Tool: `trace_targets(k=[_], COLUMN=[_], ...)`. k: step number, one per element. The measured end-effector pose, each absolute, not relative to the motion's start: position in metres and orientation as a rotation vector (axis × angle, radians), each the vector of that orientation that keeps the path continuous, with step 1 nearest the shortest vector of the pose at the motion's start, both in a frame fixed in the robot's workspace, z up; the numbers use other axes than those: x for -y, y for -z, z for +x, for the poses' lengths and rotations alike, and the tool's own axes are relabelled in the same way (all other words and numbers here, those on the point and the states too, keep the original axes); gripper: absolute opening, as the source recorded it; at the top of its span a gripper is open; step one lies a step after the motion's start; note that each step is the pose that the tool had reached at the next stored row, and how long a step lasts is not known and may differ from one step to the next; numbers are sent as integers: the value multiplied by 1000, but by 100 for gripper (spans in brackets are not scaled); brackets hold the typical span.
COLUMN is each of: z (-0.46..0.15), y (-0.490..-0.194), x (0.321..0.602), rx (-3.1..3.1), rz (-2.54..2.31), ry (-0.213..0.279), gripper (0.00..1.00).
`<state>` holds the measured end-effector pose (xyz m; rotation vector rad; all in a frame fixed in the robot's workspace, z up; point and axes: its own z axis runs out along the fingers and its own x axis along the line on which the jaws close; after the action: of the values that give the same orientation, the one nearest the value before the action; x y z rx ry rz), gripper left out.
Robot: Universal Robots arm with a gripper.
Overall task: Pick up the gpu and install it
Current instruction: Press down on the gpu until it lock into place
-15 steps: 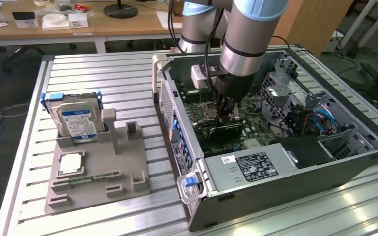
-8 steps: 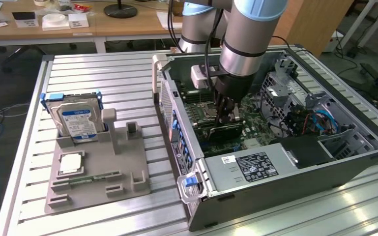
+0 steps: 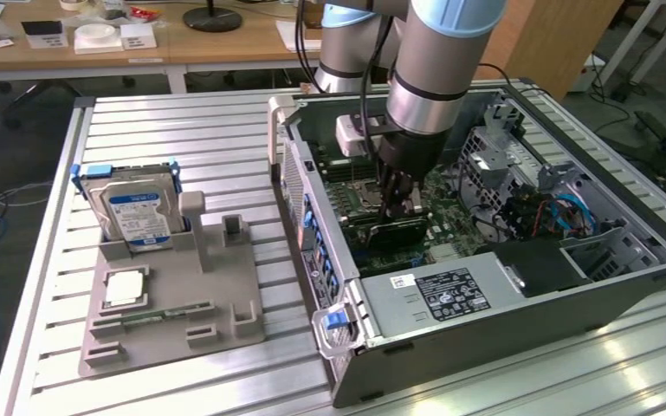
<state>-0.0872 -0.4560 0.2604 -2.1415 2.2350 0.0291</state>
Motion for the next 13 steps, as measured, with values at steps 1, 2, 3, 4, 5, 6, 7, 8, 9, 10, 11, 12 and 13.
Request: trace_targets(k=[1,2,3,4,5,6,7,8,9,10,11,12,13], z=[-87,-87,-87,-87,-87,-87,-88,-88,-88,-88,-88,-88,-88], y=[-260,-260,-260,-260,-260,-260,-260,-260,-260,-260,-260,-260,-260], x=[456,456,456,456,456,456,456,456,456,456,456,456,456], rx=[-2235,-2235,-2235,-2235,-2235,-2235,-2235,-2235,-2235,-2235,-2235,-2235,-2235], rz=[-2142,-2142,-2141,-2141,-2141,-2141,-2141,-2141,-2141,-2141,-2141,-2141,-2141], ry=[-29,-29,-29,-29,-29,-29,-29,-29,-29,-29,-29,-29,-29], gripper=[11,11,11,11,11,11,11,11,11,11,11,11,11])
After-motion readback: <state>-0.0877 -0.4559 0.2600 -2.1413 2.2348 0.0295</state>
